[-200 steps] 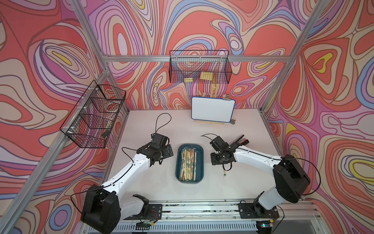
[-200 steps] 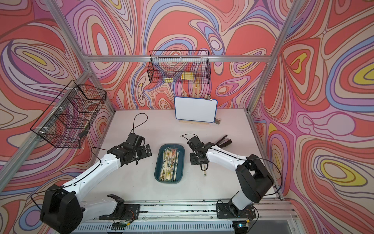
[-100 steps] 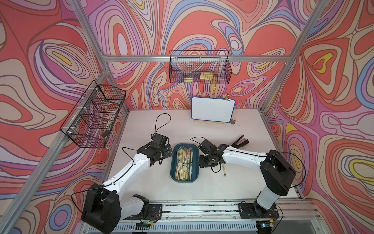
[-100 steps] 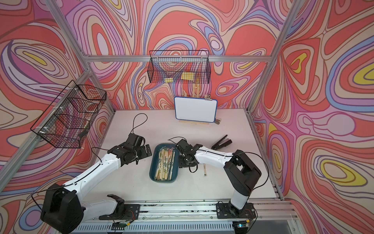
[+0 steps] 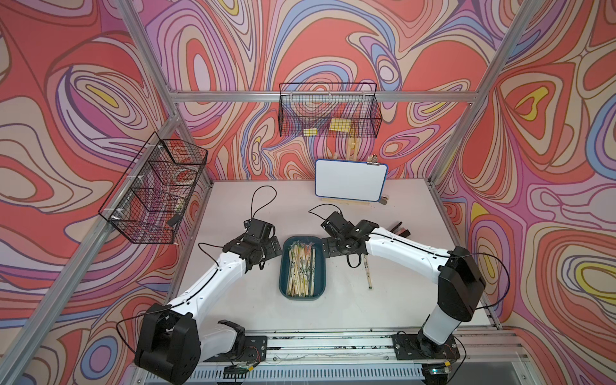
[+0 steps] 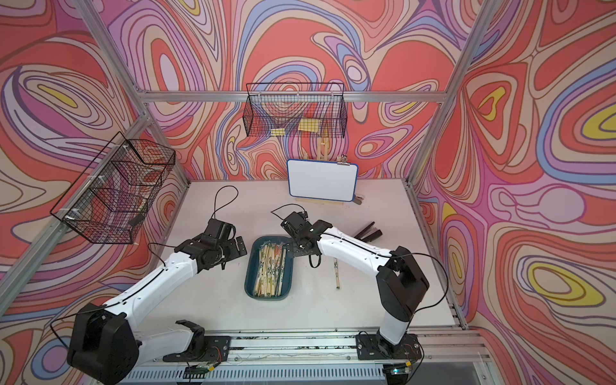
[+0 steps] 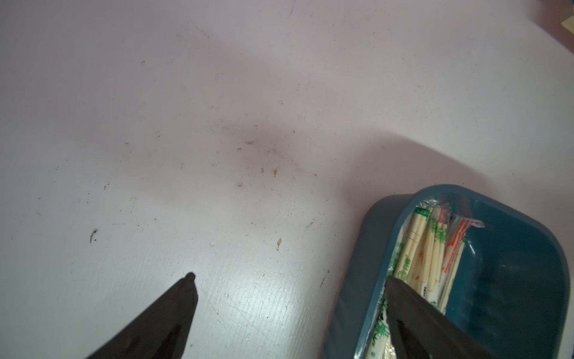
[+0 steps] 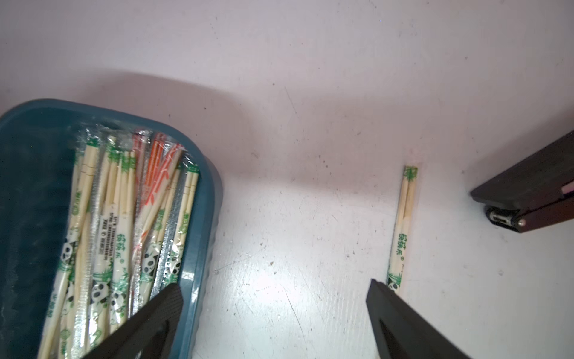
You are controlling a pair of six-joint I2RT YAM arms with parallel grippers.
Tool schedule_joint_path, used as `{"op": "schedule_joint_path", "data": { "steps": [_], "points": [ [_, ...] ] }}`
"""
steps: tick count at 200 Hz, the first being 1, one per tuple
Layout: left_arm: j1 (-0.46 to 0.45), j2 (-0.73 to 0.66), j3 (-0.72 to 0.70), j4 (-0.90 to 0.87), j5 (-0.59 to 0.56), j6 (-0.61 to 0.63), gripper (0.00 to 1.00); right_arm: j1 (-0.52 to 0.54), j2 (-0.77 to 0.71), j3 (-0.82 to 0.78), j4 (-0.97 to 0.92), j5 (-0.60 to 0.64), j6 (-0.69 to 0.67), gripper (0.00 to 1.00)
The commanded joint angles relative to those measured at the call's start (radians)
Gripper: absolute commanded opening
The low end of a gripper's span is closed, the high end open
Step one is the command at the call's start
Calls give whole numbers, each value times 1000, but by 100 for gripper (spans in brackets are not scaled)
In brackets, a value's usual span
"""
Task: Take the paired disposable chopsticks out of the storage box
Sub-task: Adjust the storage box at the center of the board, then adjust the paired disposable chopsticks in the storage box.
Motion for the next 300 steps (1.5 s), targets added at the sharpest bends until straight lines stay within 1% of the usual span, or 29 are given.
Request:
{"op": "schedule_joint_path", "data": {
  "steps": [1,9,14,30,38,50,58,66,75,79,93,108,117,163,265,300],
  "points": [
    [25,-34,-6,-7,-16,-6,100,4,-26,8,35,-93,-24,98],
    [37,-38,-4,-9,-12,-3,100,2,-27,19,56,-142,-18,98],
    [45,-41,-5,-10,-9,-2,100,3,-25,27,67,-179,-13,96],
    [70,-50,-3,-12,-2,5,100,4,-12,39,118,-290,15,87],
    [81,-53,-1,-12,1,9,100,7,-6,39,150,-344,35,80],
    [94,-53,4,-16,6,14,100,18,10,40,184,-403,68,72],
    [100,-52,6,-20,9,17,100,30,22,46,198,-419,84,71],
    [103,-52,11,-22,10,20,100,49,38,56,204,-427,90,68],
    [105,-50,13,-23,12,22,100,68,44,67,203,-429,99,61],
    [105,-50,14,-23,12,22,100,77,76,70,204,-431,103,58],
    [107,-49,14,-23,13,23,100,104,108,77,219,-443,114,50],
    [108,-50,13,-21,15,22,100,126,138,82,236,-452,130,41],
    [108,-49,12,-21,16,24,100,141,156,87,245,-455,136,37],
    [111,-51,6,-18,18,23,100,166,236,124,261,-455,154,30],
    [114,-59,-9,-10,21,24,100,168,357,214,229,-433,149,29],
    [114,-61,-12,-9,24,23,100,168,361,213,211,-413,149,29]
  ]
}}
